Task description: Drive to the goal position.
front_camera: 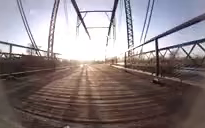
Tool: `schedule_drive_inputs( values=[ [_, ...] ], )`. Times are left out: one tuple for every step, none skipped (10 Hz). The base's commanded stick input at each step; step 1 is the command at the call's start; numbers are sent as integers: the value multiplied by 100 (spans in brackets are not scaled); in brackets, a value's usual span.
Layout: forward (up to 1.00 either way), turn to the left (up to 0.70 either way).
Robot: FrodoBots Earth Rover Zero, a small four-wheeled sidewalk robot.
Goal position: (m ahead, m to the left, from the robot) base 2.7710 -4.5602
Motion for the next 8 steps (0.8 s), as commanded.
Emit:
schedule_drive_inputs(
  values=[
    [70, 0],
    [70, 0],
    [70, 0],
    [70, 0],
    [70, 0],
    [70, 0],
    [70, 0],
    [70, 0]
  ],
)
